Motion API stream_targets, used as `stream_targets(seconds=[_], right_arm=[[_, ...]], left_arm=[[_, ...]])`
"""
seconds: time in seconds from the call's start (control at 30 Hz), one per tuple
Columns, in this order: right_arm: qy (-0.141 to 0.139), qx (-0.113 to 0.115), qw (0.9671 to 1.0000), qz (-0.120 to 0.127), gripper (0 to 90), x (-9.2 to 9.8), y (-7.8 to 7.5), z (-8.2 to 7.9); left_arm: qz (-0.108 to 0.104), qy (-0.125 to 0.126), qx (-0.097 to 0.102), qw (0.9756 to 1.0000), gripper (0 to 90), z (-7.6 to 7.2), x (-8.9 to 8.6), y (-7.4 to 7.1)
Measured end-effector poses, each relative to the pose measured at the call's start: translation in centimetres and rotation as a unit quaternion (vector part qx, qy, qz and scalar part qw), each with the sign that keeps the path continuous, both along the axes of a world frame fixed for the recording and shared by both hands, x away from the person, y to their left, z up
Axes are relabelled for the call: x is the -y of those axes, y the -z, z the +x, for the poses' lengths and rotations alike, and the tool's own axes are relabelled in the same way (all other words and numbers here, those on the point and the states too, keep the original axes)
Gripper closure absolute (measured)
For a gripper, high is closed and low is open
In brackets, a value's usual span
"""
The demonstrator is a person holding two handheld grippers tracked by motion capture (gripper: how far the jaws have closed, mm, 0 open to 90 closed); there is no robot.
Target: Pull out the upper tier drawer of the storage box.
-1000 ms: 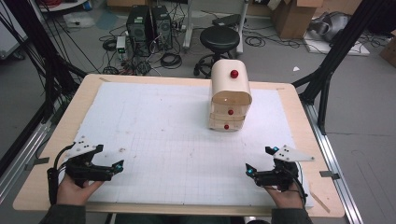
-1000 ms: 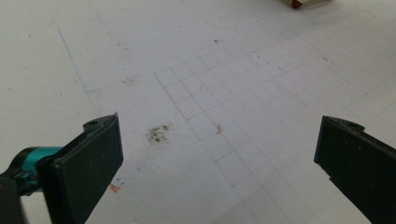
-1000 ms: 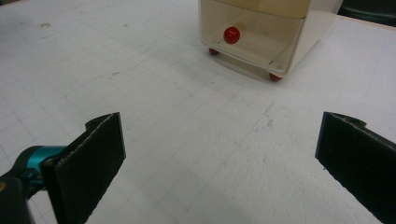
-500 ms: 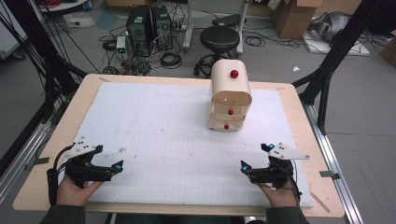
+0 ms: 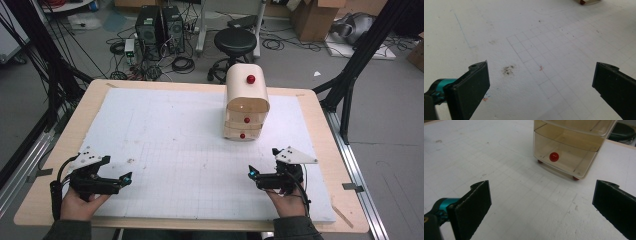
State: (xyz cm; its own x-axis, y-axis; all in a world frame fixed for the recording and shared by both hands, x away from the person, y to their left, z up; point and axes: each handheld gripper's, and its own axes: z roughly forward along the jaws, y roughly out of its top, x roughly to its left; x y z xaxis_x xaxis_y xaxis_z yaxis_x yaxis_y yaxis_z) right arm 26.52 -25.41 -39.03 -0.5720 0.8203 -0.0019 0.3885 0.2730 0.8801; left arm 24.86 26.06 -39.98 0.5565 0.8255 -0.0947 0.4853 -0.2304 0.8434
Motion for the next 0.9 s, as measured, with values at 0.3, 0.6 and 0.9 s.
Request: stream_targets(seconds=[0.3, 0.6, 0.9], right_arm=[[0.031, 0.045, 0.9985, 0.0, 0.9, -2.6, -0.6, 1.0], [0.065, 0.071, 0.9953, 0.002, 0.9, -4.4, -1.2, 2.5], [0.103, 0.083, 0.9909, 0.023, 5.9, -5.6, -1.6, 3.9]], left_arm=[[-0.001, 0.0, 0.002, 1.0, 1.7, 0.0, 0.0, 0.0], [0.001, -0.003, 0.002, 1.0, 1.7, 0.1, 0.1, 0.0], [0.003, -0.003, 0.0, 1.0, 1.7, 0.2, 0.1, 0.1]])
